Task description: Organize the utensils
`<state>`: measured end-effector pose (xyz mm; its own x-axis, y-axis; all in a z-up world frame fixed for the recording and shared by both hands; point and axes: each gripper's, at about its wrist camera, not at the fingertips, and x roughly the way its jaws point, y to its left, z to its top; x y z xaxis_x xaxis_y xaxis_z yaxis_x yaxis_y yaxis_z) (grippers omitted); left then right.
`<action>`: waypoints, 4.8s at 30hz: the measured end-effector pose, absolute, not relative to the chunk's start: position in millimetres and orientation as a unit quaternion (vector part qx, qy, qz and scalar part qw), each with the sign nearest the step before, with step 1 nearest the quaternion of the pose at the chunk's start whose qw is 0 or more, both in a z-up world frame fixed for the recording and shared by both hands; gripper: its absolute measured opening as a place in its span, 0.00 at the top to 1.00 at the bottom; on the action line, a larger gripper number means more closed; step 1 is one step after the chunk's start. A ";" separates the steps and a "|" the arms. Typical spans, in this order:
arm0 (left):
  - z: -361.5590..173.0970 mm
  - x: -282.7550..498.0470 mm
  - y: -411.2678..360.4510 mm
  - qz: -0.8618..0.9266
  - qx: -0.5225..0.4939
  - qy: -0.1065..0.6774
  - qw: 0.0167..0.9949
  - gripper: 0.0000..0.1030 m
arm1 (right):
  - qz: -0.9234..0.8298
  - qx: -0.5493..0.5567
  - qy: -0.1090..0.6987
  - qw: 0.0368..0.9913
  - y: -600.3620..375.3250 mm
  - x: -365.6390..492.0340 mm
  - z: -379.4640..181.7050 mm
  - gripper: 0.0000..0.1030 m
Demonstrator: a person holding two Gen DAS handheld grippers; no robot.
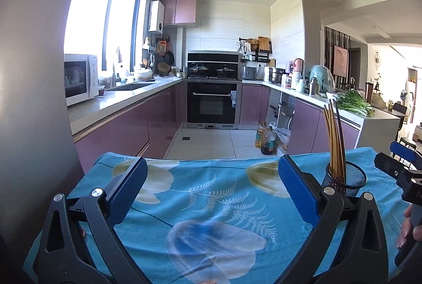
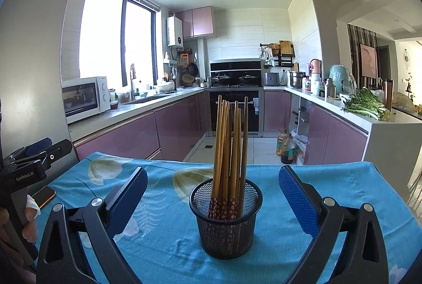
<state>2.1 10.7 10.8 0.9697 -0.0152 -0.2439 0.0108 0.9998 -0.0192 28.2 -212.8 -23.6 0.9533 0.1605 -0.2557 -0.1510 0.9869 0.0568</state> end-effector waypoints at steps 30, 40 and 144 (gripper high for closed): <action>13.7 -7.5 10.2 0.001 -0.010 0.112 0.994 0.05 | 0.050 0.017 0.103 0.993 -213.5 16.0 -18.9 0.06; 13.1 -9.3 10.3 0.003 -0.007 0.111 0.994 0.05 | 0.052 0.018 0.105 0.993 -212.6 16.7 -18.9 0.06; 3.7 -4.8 1.6 0.003 0.004 0.115 0.993 0.05 | 0.047 0.015 0.112 0.992 -202.1 20.6 -22.2 0.06</action>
